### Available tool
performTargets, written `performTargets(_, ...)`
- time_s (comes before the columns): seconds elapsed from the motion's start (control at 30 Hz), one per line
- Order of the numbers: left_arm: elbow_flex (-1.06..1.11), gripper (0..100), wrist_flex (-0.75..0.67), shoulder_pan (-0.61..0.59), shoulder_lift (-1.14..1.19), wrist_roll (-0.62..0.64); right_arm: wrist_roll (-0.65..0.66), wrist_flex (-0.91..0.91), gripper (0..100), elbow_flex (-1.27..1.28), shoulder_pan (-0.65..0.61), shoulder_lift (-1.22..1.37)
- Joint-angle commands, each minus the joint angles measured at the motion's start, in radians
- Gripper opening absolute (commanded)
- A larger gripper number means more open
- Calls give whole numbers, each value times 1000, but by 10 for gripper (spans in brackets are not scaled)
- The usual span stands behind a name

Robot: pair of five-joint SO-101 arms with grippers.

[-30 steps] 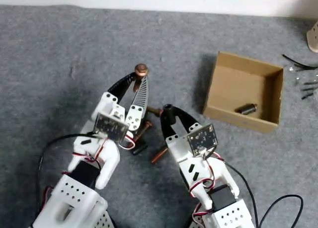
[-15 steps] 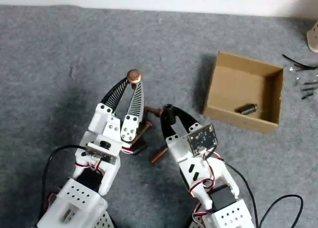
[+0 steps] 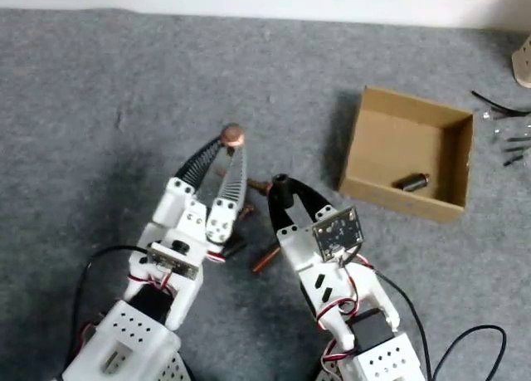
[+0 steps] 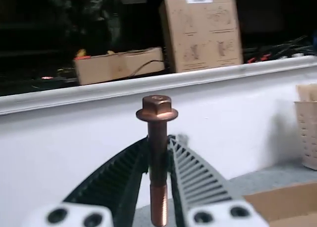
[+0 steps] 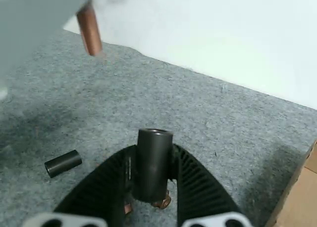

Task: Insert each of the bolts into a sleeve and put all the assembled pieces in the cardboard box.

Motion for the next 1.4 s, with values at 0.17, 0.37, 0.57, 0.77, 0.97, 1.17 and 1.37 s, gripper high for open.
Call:
performTargets(0.17, 15, 6, -2, -8, -16, 49, 9, 7, 4, 128, 7, -10)
performTargets(0.37, -153, 6, 373, -42, -59, 209, 9, 7, 4, 128, 7, -10)
performTargets(0.57, -420, 6, 987, -97, -243, 491, 8, 7, 4, 128, 7, -10)
performTargets(0.77, -392, 6, 1028, -96, -406, 586, 8, 7, 4, 128, 7, -10)
performTargets(0.97, -242, 6, 872, -96, -473, 870, 12, 18, 4, 128, -48, -8)
performTargets(1.17, 2, 6, 534, -96, -475, 1028, 14, 42, 4, 130, -104, -10)
performTargets(1.37, 22, 6, 525, -68, -473, 993, 14, 42, 4, 130, -105, -18)
